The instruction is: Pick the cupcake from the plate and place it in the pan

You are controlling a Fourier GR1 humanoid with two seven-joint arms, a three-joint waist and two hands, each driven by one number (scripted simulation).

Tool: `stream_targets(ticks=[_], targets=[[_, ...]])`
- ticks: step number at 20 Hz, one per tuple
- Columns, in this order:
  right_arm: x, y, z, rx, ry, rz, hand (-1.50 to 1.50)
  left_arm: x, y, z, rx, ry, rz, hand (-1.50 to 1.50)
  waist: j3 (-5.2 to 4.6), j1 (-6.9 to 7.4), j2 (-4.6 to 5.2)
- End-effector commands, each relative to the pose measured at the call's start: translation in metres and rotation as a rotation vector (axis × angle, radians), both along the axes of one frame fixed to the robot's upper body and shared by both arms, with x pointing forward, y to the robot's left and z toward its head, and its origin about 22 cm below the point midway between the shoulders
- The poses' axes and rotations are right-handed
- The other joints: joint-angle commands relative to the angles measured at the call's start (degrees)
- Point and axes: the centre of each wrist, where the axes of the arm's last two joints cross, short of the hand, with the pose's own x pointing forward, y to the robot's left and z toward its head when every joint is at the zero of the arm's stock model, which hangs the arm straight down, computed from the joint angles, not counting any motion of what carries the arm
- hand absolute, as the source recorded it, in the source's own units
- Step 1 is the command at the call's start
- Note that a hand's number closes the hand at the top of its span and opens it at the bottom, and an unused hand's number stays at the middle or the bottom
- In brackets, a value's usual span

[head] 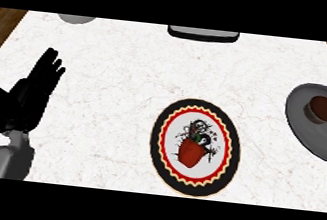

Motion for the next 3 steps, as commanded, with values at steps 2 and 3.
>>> stream_targets(ticks=[2, 3], targets=[[-0.027, -0.003, -0.008, 0.014, -0.069, 0.084, -1.5, -0.007, 0.006, -0.015, -0.004, 0.0, -0.01, 0.0, -0.03, 0.11, -0.03], [-0.009, 0.002, -0.008, 0.001, -0.053, 0.082, -1.5, 0.01, -0.008, 0.005, -0.004, 0.008, -0.008, 0.0, -0.07, 0.07, -0.05]])
